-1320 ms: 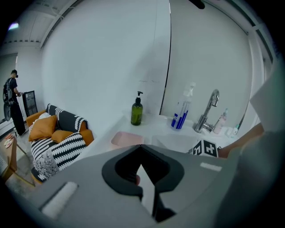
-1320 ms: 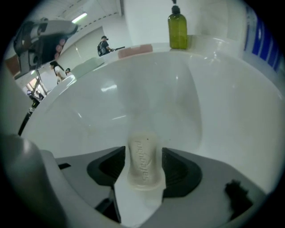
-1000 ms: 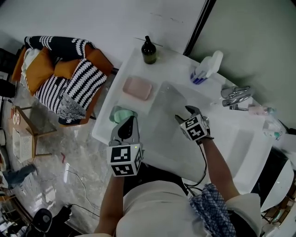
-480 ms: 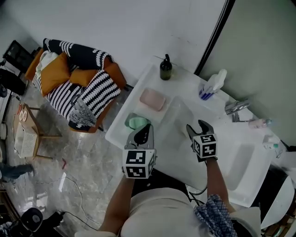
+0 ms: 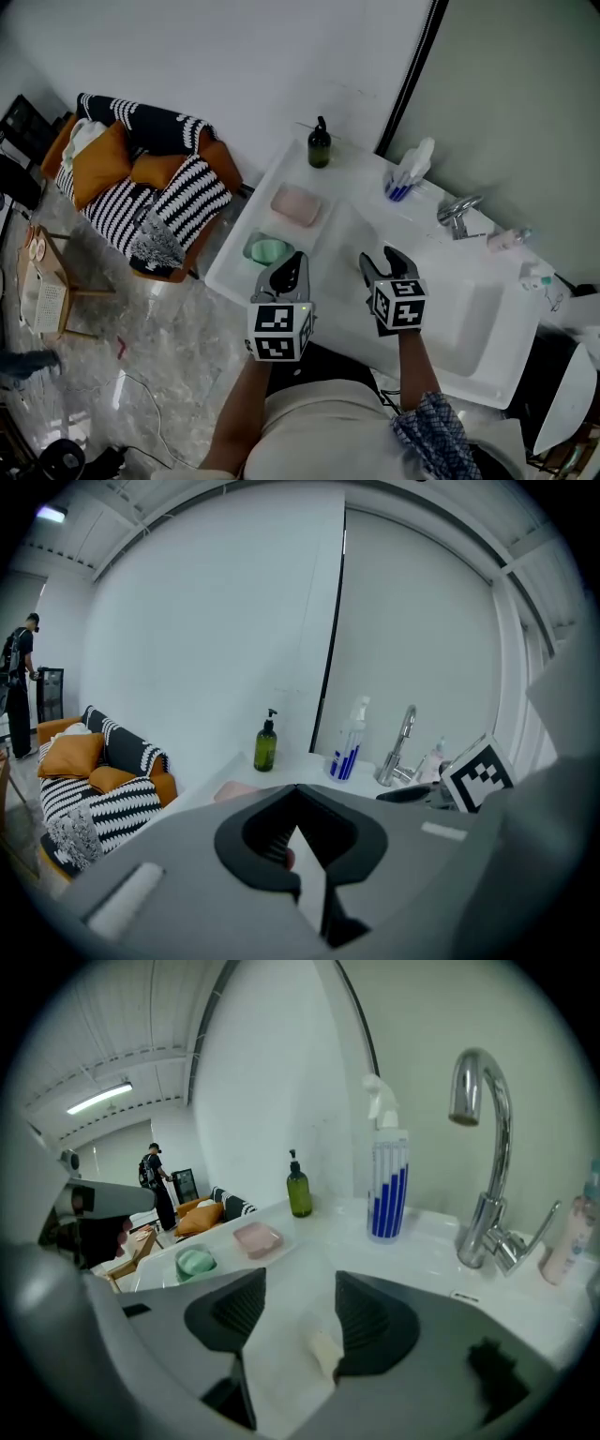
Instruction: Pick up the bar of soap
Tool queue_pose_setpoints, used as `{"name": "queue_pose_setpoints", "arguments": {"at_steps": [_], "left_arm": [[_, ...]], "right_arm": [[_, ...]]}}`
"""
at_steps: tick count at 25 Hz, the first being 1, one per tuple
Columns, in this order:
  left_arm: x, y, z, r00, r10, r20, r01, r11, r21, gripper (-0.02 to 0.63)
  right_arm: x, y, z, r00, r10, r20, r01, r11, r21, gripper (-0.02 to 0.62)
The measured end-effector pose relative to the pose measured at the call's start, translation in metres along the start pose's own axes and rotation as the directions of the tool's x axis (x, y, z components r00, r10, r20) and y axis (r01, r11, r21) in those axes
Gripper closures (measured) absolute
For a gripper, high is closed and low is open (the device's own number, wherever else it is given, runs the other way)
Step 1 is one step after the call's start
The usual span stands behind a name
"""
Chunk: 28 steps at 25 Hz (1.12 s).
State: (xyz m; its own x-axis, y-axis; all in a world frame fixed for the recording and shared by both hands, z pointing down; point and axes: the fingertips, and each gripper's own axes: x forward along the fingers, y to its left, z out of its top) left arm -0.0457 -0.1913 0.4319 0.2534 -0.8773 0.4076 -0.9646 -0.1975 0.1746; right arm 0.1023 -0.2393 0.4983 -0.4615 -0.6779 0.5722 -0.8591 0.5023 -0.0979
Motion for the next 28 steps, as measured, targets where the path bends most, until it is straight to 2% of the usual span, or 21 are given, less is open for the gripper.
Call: {"name": "queue_pose_setpoints", "arguments": {"at_steps": [9,13,17,21,24,25,27,28], "left_arm": [[-0.002,-0.012,0.006,1.0,-0.014,0.018,0.014,1.0,0.022,0.598],[-0.002,-0.01,0.009,1.0,-0.005,0.021,0.005,1.0,0.013,0.598],[-0.003,-0.011,0.008,1.0,-0.006,0.025,0.006,1.0,0.007,0.598],[-0.001,-0.01,0.0,1.0,0.002,-0.011,-0.002,1.0,-0.019,0.598],[-0.001,-0.011,-0.001,1.0,-0.009,-0.005,0.009,1.0,-0.021,0.598],[-0.001,-0.012,0.001,1.0,-0.014,0.002,0.015,1.0,-0.019,0.598],[-0.001,-0.015,0.004,0.999,-0.027,0.017,0.028,0.999,-0.026,0.598],[-0.001,-0.016,0.006,0.999,-0.036,0.023,0.036,0.999,-0.034,0.598]], "right_arm": [[-0.02,0.014,0.023,0.998,0.004,0.06,-0.002,0.999,-0.044,0.348],[-0.024,0.021,0.022,0.999,-0.01,0.035,0.015,0.989,-0.148,0.348],[-0.034,0.024,0.032,0.996,-0.021,0.085,0.029,0.995,-0.092,0.348],[-0.036,0.03,0.034,0.997,-0.036,0.067,0.047,0.984,-0.172,0.35],[-0.038,0.034,0.034,0.997,-0.031,0.075,0.042,0.987,-0.155,0.356],[-0.04,0.034,0.036,0.996,-0.041,0.085,0.052,0.989,-0.14,0.375],[-0.041,0.033,0.037,0.994,-0.062,0.095,0.076,0.987,-0.143,0.492],[-0.041,0.034,0.037,0.994,-0.059,0.091,0.072,0.985,-0.156,0.506]]}}
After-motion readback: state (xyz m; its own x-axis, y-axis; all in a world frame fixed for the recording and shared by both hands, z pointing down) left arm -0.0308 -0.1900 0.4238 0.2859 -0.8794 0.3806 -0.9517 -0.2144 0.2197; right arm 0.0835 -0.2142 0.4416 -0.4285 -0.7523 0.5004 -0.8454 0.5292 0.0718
